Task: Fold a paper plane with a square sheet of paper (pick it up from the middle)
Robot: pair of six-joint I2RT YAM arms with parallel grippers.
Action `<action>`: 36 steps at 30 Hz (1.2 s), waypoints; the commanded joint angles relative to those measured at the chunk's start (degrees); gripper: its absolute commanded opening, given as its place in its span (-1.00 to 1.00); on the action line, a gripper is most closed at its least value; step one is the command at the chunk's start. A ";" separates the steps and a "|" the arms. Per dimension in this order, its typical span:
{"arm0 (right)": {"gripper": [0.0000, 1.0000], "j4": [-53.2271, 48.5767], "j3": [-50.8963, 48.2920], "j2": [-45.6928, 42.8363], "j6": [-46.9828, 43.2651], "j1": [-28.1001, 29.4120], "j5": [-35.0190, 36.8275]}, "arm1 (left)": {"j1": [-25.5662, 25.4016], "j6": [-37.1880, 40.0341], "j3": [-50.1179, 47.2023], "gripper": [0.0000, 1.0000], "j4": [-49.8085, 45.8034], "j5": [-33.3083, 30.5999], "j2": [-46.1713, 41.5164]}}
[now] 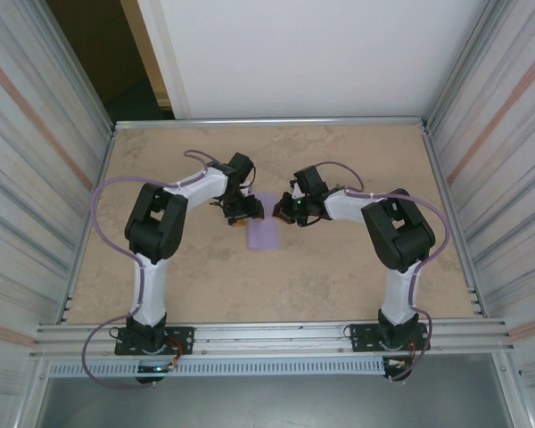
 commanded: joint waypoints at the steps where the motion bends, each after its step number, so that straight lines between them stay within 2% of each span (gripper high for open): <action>1: -0.92 0.01 0.25 -0.39 0.82 0.43 -0.72 | -3.27 0.55 -6.57 0.11 -0.58 -1.73 15.29; 36: -0.94 -2.78 1.76 4.43 -0.31 1.34 -3.26 | -3.21 -1.14 -5.47 0.15 -2.45 -1.04 16.88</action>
